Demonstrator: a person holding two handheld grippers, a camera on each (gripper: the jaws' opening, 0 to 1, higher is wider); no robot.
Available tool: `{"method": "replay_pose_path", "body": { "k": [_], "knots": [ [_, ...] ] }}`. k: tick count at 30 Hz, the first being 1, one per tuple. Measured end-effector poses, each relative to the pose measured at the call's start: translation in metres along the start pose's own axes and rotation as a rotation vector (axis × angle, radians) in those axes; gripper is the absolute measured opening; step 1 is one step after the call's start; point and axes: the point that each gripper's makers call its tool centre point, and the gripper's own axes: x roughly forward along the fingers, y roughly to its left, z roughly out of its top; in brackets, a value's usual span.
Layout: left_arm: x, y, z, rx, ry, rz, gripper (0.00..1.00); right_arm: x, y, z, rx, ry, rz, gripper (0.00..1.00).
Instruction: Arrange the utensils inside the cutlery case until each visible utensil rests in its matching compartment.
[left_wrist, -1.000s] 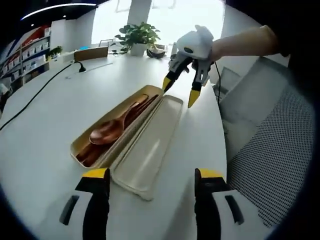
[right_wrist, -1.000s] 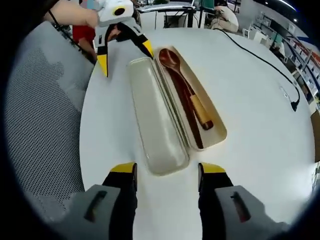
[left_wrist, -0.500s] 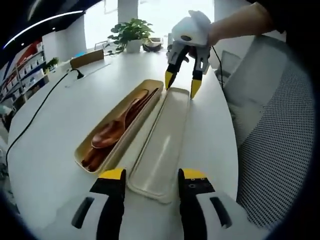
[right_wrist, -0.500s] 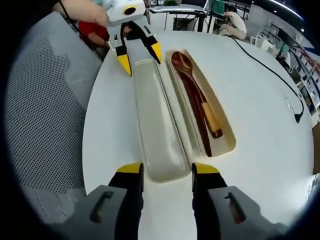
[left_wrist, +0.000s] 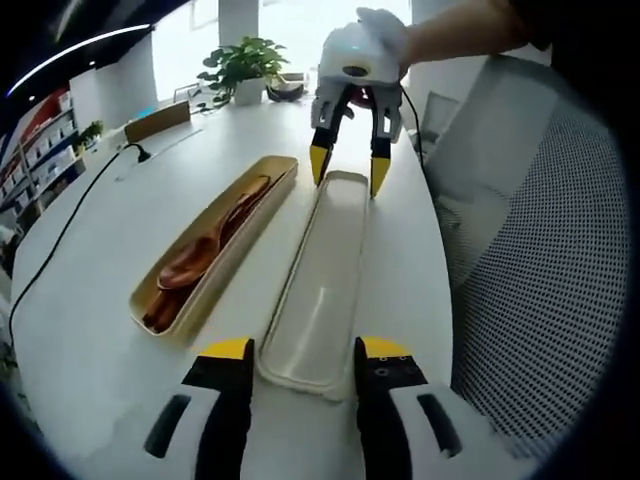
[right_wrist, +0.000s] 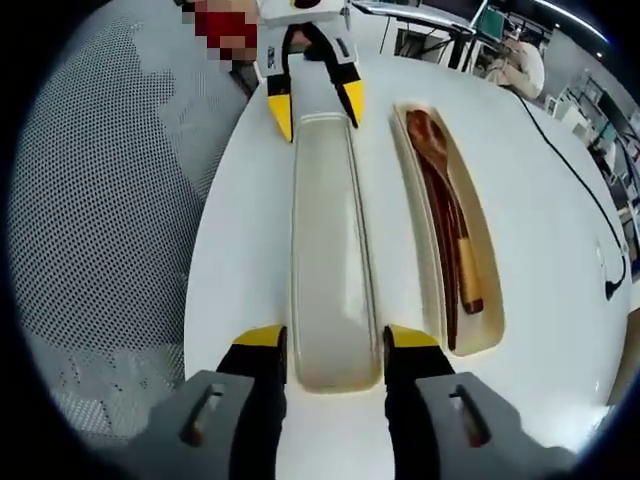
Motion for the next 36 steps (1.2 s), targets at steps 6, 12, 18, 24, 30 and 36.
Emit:
{"method": "replay_pose_path", "body": {
  "k": [6, 12, 18, 24, 30, 36],
  "knots": [
    [0.002, 0.003, 0.0, -0.011, -0.003, 0.008, 0.42, 0.0, 0.0, 0.0, -0.003, 0.021, 0.002, 0.34],
    [-0.004, 0.0, 0.004, 0.076, 0.005, 0.025, 0.41, -0.002, 0.003, 0.002, 0.033, 0.036, 0.056, 0.33],
    [-0.007, -0.002, 0.007, 0.186, 0.009, 0.048, 0.42, -0.003, 0.012, 0.007, 0.182, 0.006, 0.152, 0.33],
    [-0.005, -0.006, 0.006, 0.26, 0.026, 0.023, 0.39, -0.007, 0.028, 0.013, 0.375, -0.037, 0.285, 0.33],
    [-0.006, -0.001, 0.008, 0.275, 0.048, 0.018, 0.19, -0.01, 0.039, 0.01, 0.438, -0.04, 0.358, 0.34],
    [-0.006, -0.004, 0.012, 0.286, 0.054, 0.014, 0.16, -0.014, 0.046, 0.007, 0.465, -0.021, 0.386, 0.35]
  ]
}}
